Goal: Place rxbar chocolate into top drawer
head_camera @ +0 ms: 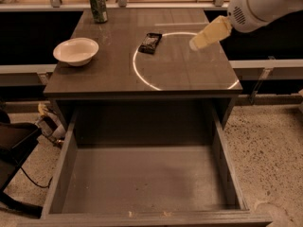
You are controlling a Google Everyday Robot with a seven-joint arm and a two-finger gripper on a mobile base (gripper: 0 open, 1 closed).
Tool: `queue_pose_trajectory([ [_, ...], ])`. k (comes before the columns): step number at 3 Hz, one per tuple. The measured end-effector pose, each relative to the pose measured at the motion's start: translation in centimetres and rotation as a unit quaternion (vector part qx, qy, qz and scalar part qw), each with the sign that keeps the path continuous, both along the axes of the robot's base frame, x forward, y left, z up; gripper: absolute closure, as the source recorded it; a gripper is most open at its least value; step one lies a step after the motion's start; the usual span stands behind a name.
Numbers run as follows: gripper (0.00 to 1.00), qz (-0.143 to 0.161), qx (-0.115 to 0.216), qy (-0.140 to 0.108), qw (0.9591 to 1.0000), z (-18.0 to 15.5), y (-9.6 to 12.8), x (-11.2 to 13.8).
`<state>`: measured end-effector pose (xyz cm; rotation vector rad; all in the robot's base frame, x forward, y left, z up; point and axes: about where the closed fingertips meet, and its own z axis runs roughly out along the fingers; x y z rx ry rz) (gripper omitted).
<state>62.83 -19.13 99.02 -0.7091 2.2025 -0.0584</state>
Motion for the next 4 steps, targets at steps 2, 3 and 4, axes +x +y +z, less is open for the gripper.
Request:
queue_pose_trajectory([
  [2,0.0,-0.052,0.094,0.008,0.9942,-0.1,1.6,2.0],
  [3,0.0,-0.068,0.099,0.007,0.9927,-0.7,2.9,3.4],
  [4,0.0,-0.097,0.128,0.001,0.9871,-2.3,6.2,8.2],
])
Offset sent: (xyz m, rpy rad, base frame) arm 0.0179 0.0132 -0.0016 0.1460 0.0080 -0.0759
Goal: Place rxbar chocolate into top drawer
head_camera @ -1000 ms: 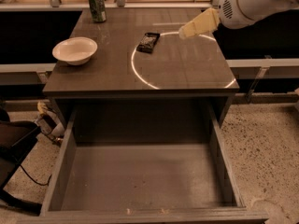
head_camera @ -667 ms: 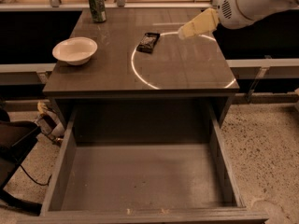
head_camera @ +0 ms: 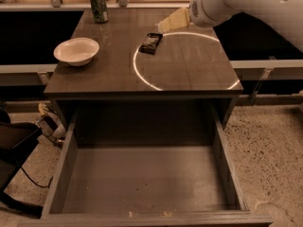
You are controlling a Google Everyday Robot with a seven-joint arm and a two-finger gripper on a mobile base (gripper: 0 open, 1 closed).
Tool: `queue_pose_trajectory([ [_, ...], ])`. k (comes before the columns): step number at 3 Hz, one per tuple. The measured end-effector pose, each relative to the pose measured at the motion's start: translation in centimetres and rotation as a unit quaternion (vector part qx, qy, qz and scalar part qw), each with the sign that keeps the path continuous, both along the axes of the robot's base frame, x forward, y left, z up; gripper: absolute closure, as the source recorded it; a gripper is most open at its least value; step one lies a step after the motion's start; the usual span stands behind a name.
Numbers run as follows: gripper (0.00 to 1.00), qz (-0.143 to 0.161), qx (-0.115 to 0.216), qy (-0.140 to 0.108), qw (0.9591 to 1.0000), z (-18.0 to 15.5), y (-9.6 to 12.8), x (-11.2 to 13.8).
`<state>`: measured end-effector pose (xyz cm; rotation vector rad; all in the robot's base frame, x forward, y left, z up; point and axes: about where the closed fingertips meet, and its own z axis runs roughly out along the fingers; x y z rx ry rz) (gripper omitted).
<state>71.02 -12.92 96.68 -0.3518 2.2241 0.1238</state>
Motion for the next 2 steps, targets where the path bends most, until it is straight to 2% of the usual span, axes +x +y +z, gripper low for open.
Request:
queue_pose_trajectory([
  [1,0.0,-0.024,0.017,0.001,0.9996,-1.1,2.5,3.9],
  [2,0.0,-0.041,0.011,0.012,0.999,-2.4,4.6,6.9],
])
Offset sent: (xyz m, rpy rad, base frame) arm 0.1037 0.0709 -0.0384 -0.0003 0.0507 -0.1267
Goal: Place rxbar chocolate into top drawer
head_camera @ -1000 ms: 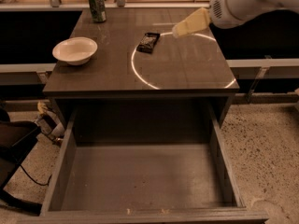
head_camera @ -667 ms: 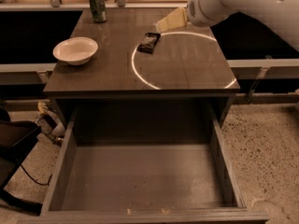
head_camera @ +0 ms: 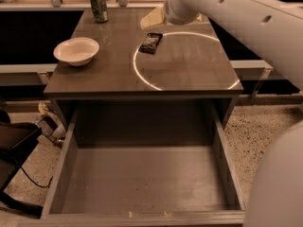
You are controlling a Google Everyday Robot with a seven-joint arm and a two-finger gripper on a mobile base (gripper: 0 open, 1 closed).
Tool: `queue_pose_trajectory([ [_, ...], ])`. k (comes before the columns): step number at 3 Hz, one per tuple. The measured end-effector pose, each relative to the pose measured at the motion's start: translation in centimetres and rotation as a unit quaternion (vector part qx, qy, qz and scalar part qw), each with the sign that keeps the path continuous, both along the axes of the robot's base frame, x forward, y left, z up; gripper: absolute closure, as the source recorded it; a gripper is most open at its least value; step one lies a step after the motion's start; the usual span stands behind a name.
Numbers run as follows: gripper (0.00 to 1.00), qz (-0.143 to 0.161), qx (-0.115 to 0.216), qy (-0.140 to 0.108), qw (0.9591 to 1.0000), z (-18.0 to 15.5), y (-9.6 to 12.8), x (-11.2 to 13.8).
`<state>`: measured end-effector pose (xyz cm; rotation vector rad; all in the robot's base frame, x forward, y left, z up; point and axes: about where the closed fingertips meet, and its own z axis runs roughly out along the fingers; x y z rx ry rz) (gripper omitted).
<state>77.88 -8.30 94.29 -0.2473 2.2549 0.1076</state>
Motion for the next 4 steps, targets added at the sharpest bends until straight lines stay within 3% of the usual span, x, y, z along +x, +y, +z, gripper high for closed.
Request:
queue_pose_trajectory([
  [2,0.0,-0.005,0.017,0.048,0.9987,-4.4,2.9,4.0],
  [4,0.0,0.008,0.06,0.068,0.9959,-7.1,5.2,6.2],
])
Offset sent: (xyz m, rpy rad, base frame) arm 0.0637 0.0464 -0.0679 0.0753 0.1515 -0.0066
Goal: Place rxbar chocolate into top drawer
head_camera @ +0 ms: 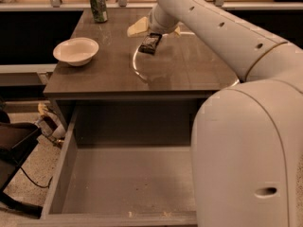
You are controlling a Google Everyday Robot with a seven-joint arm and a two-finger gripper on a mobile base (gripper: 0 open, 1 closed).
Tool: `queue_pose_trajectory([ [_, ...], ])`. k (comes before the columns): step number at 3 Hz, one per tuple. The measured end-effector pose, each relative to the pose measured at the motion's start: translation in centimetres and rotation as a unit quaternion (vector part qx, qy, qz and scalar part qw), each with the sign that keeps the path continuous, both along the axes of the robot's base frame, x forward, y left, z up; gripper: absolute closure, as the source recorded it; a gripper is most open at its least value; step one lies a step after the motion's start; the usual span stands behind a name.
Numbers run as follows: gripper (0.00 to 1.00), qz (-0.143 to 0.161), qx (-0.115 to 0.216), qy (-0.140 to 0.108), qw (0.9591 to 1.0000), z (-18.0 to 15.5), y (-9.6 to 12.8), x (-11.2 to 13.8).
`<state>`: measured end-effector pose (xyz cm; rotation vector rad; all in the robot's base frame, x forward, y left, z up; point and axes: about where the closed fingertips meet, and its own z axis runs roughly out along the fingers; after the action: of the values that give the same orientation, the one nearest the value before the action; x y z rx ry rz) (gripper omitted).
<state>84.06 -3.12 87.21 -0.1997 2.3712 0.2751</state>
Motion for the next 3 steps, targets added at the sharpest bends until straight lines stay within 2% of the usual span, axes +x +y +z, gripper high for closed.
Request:
queue_pose_trajectory([
  [1,0.0,-0.005,-0.036,0.004,0.9993,-0.9,1.7,0.8],
  [2,0.0,-0.005,-0.036,0.004,0.9993,-0.9,1.7,0.8],
  [3,0.0,0.003,-0.025,0.003,0.9997,-2.6,2.7,2.0],
])
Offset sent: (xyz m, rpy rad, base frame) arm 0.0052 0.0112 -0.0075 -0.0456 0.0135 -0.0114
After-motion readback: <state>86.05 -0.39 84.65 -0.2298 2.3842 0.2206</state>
